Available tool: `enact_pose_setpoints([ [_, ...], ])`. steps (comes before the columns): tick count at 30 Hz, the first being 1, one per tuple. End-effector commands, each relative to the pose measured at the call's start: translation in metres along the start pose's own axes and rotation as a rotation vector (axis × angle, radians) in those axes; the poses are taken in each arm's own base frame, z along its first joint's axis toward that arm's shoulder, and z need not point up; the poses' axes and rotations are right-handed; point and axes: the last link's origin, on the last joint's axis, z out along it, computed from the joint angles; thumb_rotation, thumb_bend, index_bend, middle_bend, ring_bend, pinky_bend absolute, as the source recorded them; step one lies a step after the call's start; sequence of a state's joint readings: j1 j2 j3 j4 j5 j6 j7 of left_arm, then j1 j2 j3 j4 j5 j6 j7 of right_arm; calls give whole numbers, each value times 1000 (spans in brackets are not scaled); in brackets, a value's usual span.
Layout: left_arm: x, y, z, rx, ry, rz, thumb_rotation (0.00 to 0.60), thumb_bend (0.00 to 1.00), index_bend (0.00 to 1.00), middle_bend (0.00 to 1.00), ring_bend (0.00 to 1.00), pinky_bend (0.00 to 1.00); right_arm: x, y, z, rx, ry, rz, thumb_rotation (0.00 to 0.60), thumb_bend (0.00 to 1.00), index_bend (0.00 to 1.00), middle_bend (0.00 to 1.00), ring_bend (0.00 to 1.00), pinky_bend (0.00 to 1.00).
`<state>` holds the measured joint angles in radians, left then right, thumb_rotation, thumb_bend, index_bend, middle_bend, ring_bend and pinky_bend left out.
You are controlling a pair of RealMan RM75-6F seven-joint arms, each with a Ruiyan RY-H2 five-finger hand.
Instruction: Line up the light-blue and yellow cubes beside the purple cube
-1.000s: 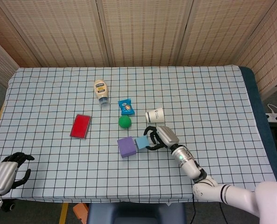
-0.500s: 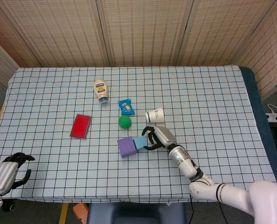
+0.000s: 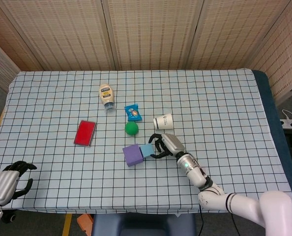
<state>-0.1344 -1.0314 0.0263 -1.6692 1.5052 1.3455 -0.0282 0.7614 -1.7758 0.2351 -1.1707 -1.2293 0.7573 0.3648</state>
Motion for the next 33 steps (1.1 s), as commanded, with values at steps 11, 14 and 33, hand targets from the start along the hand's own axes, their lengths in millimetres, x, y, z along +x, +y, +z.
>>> enact_pose_setpoints([
  [11,0,0,0,-1,-4,0,600,488,360,343,202,295,-3,5,0,-11,-18,-6,600,107,453,772,812,967],
  [14,0,0,0,-1,-5,-1,600,489,360,346,202,295,-2,6,0,-14,-17,-4,600,107,402,772,812,966],
  [33,-1,1,0,-1,-8,-3,600,489,361,358,222,300,10,3,-10,13,-32,-30,600,107,277,773,814,966],
])
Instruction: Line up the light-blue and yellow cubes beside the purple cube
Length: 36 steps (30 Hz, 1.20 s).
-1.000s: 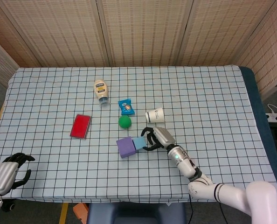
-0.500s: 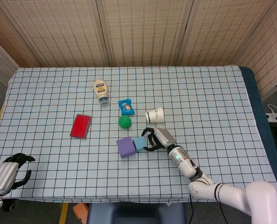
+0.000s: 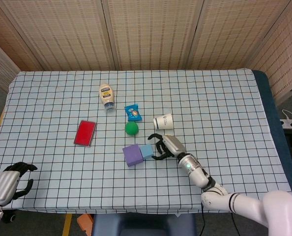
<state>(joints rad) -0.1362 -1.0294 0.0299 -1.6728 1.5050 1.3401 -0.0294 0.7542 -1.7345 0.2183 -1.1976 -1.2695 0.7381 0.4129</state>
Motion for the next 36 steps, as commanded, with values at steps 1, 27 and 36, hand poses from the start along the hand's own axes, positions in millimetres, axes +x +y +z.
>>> enact_pose_setpoints([
  [1,0,0,0,0,0,0,600,489,361,358,222,300,9,1,-5,0,3,-61,600,107,276,774,815,966],
  [27,1,0,0,3,-2,-1,600,487,361,358,222,300,1,0,-5,-113,-85,-60,600,649,403,817,855,999],
  [36,0,0,0,1,-5,-1,600,488,361,359,222,301,-3,-1,-5,-102,-118,-17,600,698,364,817,855,999],
])
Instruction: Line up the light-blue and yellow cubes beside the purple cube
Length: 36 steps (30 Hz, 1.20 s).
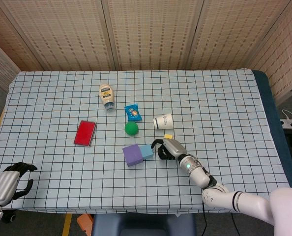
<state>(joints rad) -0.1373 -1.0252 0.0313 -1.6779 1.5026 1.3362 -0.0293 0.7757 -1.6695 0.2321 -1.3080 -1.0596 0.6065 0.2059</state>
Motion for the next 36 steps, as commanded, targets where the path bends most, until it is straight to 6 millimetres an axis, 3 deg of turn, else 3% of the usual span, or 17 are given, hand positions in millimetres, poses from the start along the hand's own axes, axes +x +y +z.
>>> enact_pose_setpoints([
  [1,0,0,0,0,0,0,600,488,361,359,222,301,-1,-1,0,6,-19,20,600,708,360,817,855,999],
  [6,0,0,0,2,0,-1,600,488,361,360,221,300,-2,-3,-2,14,-50,67,600,761,358,819,858,999],
  [16,1,0,0,2,0,-5,600,488,361,360,222,300,3,0,-6,36,-24,29,600,769,332,819,858,999],
  [18,1,0,0,3,-1,-5,600,488,361,360,222,300,8,-1,-10,57,26,-10,600,718,326,819,858,999],
  [25,1,0,-1,0,1,-5,600,487,361,371,237,301,35,4,-32,80,315,-352,600,275,303,819,858,999],
  [27,1,0,0,0,0,-5,600,488,361,372,237,301,42,8,-37,46,370,-423,600,203,292,819,858,999],
  [36,0,1,-1,-3,-4,1,600,489,361,374,238,301,45,31,-40,-89,371,-497,600,133,277,821,864,1000],
])
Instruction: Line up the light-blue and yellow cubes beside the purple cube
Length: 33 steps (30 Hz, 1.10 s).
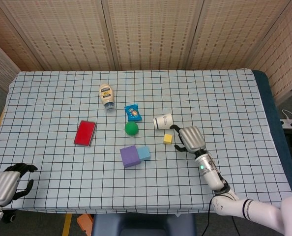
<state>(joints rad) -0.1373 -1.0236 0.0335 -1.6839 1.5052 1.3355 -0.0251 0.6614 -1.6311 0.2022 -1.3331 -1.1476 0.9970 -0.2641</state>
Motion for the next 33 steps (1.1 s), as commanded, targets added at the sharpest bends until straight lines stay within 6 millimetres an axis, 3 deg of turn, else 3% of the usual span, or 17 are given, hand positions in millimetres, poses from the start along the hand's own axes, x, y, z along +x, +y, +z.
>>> enact_pose_setpoints([
  [1,0,0,0,1,-1,0,600,489,361,375,238,301,-5,9,-1,-39,-9,-5,600,132,281,823,867,1000],
  [15,0,-1,0,4,-1,-5,600,489,361,379,238,301,-30,1,9,-40,-98,63,600,131,359,846,892,1000],
  [33,0,-1,0,4,-8,-4,600,489,361,379,238,302,-35,-2,20,-45,-49,96,600,129,385,851,897,1000],
])
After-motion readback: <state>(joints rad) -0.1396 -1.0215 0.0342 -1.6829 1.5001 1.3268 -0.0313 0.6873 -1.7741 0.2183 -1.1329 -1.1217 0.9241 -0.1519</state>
